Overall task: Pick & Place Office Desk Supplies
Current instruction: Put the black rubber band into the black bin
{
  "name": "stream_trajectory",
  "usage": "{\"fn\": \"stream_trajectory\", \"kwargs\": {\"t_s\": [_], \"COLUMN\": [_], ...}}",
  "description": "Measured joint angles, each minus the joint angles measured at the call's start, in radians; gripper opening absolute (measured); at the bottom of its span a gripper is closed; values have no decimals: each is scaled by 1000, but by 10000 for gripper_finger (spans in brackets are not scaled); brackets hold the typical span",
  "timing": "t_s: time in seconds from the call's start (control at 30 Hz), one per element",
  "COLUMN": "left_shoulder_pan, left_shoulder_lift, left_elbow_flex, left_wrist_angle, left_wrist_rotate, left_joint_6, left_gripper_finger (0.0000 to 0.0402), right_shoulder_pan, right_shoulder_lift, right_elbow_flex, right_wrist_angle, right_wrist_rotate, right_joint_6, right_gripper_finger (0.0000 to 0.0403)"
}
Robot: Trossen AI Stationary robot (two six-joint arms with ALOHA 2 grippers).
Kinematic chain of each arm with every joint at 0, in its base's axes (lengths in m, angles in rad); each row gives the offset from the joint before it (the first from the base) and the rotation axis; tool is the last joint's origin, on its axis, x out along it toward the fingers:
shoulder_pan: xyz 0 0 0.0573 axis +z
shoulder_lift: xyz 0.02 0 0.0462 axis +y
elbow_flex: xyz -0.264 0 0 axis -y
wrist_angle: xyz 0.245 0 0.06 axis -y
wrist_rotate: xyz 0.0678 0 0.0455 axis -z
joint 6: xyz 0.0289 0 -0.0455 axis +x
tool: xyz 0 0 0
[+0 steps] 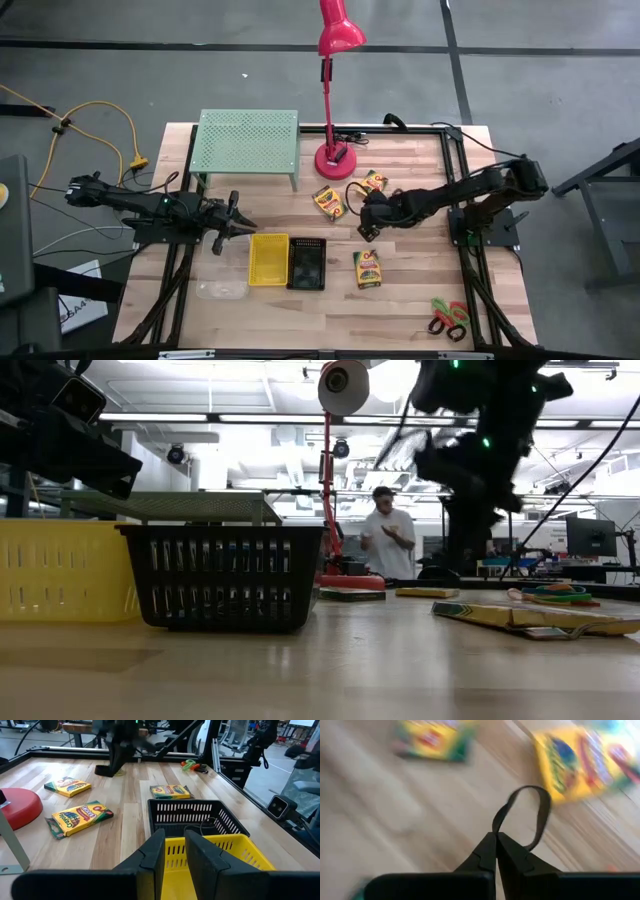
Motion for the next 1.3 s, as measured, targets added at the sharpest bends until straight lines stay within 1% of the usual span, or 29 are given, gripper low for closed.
{"fn": "stream_trajectory", "kwargs": {"t_s": [0.1, 0.23, 0.33, 0.43, 0.53, 0.83, 0.97, 1.07, 1.13, 1.3], "left_shoulder_pan": [0, 0, 0, 0, 0, 0, 0, 0, 0, 0], "left_shoulder_lift": [0, 0, 1, 2, 2, 2, 2, 2, 2, 5], "left_elbow_flex": [0, 0, 0, 0, 0, 0, 0, 0, 0, 0], "left_wrist_angle": [2, 8, 17, 17, 18, 18, 18, 19, 22, 25], "left_wrist_rotate": [0, 0, 0, 0, 0, 0, 0, 0, 0, 0], "left_joint_6": [0, 0, 0, 0, 0, 0, 0, 0, 0, 0], "left_gripper_finger": [71, 71, 71, 71, 71, 71, 71, 71, 71, 71], "right_shoulder_pan": [0, 0, 0, 0, 10, 32, 62, 79, 95, 134], "right_shoulder_lift": [-35, -50, -51, -51, -51, -49, 7, 80, 123, 255], "right_elbow_flex": [1, 1, 2, 2, 2, 1, 0, 17, 35, 131], "right_wrist_angle": [136, 335, 467, 558, 601, 611, 697, 791, 794, 805], "right_wrist_rotate": [-47, -173, -247, -283, -280, -268, -269, -278, -279, -291], "right_joint_6": [-129, -286, -358, -396, -420, -436, -469, -472, -471, -472], "right_gripper_finger": [2, 2, 2, 2, 2, 2, 2, 2, 2, 2]}}
